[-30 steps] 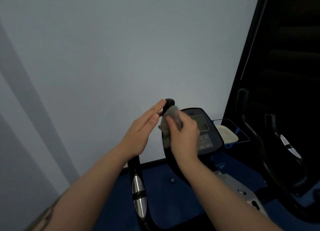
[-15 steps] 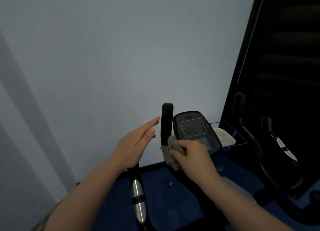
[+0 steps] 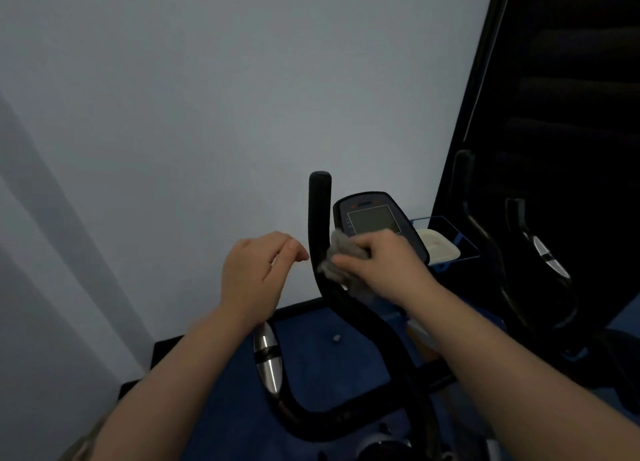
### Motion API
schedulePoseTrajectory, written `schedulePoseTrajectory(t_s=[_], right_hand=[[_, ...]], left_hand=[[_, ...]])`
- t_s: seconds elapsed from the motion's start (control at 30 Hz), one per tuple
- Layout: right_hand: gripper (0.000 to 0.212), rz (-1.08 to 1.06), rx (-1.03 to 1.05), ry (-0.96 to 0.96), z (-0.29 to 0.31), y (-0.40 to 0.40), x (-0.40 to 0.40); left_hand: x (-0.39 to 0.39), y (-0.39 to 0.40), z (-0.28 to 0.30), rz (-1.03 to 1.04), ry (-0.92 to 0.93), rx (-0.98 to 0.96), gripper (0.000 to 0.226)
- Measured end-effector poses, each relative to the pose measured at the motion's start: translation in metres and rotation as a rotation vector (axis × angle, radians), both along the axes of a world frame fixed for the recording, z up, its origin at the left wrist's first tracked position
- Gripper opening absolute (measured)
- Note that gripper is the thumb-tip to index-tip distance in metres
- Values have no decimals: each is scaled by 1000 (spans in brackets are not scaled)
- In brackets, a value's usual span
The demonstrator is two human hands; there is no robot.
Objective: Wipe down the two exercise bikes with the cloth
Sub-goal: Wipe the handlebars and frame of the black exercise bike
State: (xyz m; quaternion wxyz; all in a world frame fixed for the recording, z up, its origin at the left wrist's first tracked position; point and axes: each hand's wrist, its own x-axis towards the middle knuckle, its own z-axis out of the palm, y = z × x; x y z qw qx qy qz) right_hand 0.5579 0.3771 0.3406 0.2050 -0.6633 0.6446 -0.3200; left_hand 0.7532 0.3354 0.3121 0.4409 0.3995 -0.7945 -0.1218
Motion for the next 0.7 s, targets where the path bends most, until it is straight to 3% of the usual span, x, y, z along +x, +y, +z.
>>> schedulePoseTrajectory(t_s=[0.1, 0.13, 0.23, 0.3, 0.47, 0.6, 0.7], right_hand=[[7, 9, -105, 12, -13, 12, 22], [14, 25, -111, 60, -19, 21, 21], [8, 79, 53, 164, -25, 40, -13], [15, 81, 158, 173, -21, 41, -34], [12, 46, 47, -81, -32, 41, -14], [10, 42, 65, 89, -45, 77, -37], [6, 51, 188, 72, -40, 87, -64]], left_hand=[[-8, 20, -8, -42, 179, 23, 40], [-11, 25, -9, -37, 193, 47, 38], [-16, 35, -15, -33, 182, 121, 34], [-22, 41, -18, -78, 196, 181, 34], [-45, 59, -28, -120, 240, 280, 33], [-48, 67, -36, -74, 230, 311, 33], [-53, 74, -42, -73, 171, 307, 33]])
